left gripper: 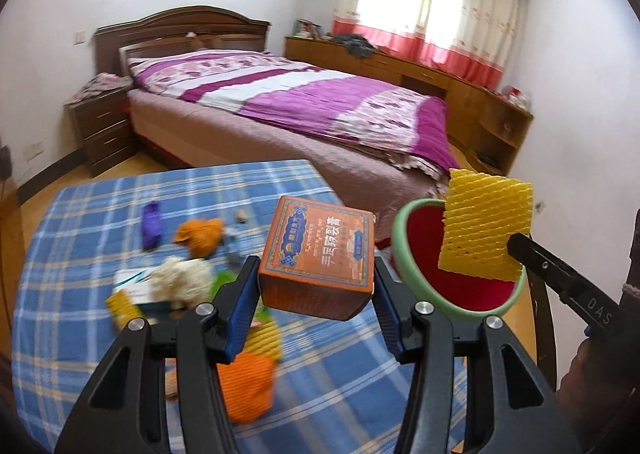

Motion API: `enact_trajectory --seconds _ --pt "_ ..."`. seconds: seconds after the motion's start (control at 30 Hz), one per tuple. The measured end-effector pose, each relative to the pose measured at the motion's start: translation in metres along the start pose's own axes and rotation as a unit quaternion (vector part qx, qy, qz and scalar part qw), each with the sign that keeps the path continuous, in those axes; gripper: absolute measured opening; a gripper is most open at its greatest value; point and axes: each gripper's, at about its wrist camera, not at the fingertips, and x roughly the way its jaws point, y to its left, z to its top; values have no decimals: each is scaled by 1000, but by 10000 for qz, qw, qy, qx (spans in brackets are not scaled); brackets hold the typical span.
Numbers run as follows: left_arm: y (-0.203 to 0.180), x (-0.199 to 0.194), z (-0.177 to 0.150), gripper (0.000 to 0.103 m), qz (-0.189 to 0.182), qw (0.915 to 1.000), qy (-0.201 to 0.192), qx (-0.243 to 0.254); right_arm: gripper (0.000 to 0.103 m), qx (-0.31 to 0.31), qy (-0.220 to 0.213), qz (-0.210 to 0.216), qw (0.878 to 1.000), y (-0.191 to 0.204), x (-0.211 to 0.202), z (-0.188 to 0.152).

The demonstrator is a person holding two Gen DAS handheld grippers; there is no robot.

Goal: Collect trash
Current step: 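Carry both items over the red bucket and open both tools to drop them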

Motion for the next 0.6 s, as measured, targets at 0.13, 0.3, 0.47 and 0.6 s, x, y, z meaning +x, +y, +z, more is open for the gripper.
enact_trajectory --seconds 0.13,0.3,0.47,0.6 --pt "-29 22 7 55 -338 9992 155 160 13 266 -42 -215 9994 -31 -1 3" --pt "-65 50 12 55 -563 9972 302 386 13 543 -18 -486 9973 -67 1 0" --pt "-97 78 11 55 -693 9943 472 657 14 784 68 -681 9946 -97 5 -7" --pt "-113 100 7 55 -757 9917 661 806 14 968 158 -785 9921 -118 11 -11"
